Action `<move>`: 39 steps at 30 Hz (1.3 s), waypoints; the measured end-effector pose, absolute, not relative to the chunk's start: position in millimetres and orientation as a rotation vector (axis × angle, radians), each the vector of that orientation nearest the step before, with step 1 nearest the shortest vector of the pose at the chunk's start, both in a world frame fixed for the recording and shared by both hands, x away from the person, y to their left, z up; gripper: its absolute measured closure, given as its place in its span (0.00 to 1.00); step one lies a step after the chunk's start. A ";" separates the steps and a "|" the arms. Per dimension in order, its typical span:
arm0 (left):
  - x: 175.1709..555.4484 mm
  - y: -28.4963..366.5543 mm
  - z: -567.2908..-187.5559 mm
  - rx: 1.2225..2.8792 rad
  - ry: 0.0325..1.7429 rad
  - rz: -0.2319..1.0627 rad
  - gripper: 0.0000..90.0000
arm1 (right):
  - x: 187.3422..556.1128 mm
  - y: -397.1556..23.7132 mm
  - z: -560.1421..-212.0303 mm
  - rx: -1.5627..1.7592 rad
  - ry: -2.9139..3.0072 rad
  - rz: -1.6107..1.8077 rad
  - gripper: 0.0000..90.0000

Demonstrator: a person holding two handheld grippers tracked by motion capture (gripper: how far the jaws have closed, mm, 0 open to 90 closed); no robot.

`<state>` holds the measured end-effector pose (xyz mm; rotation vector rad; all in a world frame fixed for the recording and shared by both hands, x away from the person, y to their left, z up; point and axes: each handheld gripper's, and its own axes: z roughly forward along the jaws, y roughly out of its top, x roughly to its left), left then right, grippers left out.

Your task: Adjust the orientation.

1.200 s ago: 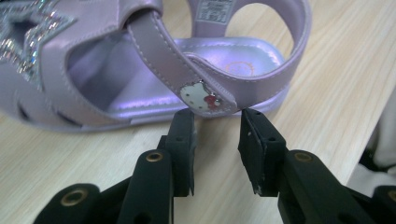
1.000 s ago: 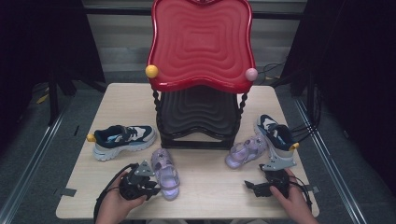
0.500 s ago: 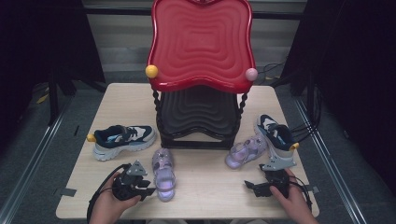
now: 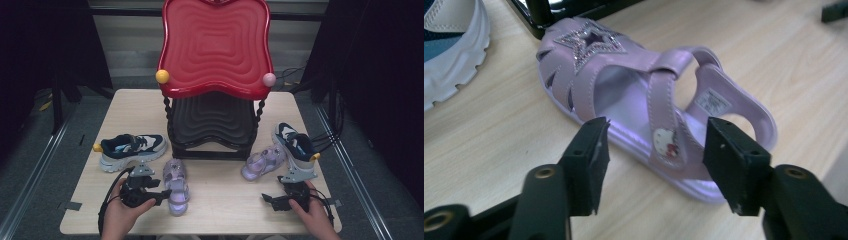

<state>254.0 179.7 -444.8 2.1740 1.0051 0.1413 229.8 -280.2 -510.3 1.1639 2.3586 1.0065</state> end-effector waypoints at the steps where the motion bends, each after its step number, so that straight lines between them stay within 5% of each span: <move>1: 254.4 179.2 -445.1 2.172 1.009 0.144 0.45 | 229.8 -280.2 -510.3 1.164 2.359 1.006 0.11; 20: 251.6 172.3 -438.1 2.188 1.089 0.198 0.42 | 229.7 -280.1 -510.3 1.165 2.359 1.006 0.11; 34: 254.6 164.9 -454.6 2.184 1.115 0.205 0.16 | 229.8 -280.1 -510.3 1.164 2.359 1.006 0.11; 37: 254.4 162.7 -457.6 2.174 1.133 0.234 0.17 | 229.7 -280.1 -510.3 1.165 2.359 1.006 0.11; 39: 255.3 164.7 -459.6 2.184 1.141 0.252 0.27 | 229.7 -280.1 -510.3 1.165 2.359 1.006 0.11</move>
